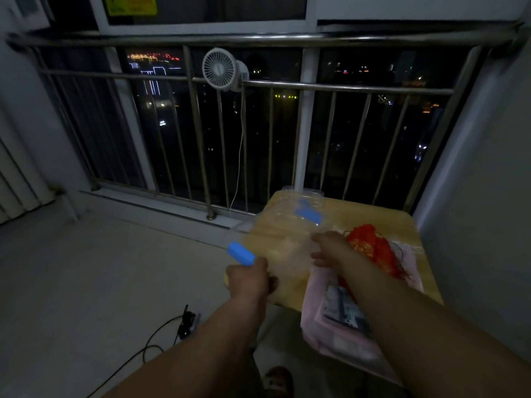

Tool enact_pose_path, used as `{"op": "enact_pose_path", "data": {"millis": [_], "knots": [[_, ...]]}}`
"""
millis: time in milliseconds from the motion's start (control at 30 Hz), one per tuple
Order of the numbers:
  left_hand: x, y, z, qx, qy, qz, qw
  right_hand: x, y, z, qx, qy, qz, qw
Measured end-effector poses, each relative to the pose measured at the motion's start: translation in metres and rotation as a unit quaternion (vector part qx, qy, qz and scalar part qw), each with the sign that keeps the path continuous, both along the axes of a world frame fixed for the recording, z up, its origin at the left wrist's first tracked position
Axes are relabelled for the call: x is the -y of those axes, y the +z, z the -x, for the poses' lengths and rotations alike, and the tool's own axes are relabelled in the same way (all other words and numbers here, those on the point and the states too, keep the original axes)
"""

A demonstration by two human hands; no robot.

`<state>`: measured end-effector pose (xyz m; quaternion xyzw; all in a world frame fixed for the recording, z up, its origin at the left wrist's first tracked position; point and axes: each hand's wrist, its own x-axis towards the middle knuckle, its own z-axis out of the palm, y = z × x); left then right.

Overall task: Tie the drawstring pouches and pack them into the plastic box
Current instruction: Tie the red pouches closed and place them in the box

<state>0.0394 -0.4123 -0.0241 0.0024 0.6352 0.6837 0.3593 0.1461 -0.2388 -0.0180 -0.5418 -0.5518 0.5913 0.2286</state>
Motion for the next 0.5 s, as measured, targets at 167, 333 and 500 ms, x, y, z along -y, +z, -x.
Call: {"op": "enact_pose_path", "data": {"millis": [167,333,500], "knots": [[0.003,-0.003,-0.055,0.027,-0.116,-0.005,0.993,0.016,-0.022,0.015,0.031,0.024,-0.068,0.997],[-0.010,-0.014,-0.060,-0.025,-0.147,-0.011,0.989,0.022,-0.023,-0.001,-0.001,0.069,-0.055,0.996],[-0.018,-0.032,-0.048,-0.088,-0.147,0.021,0.985,0.022,-0.022,-0.013,-0.011,0.078,-0.057,0.995]]}}
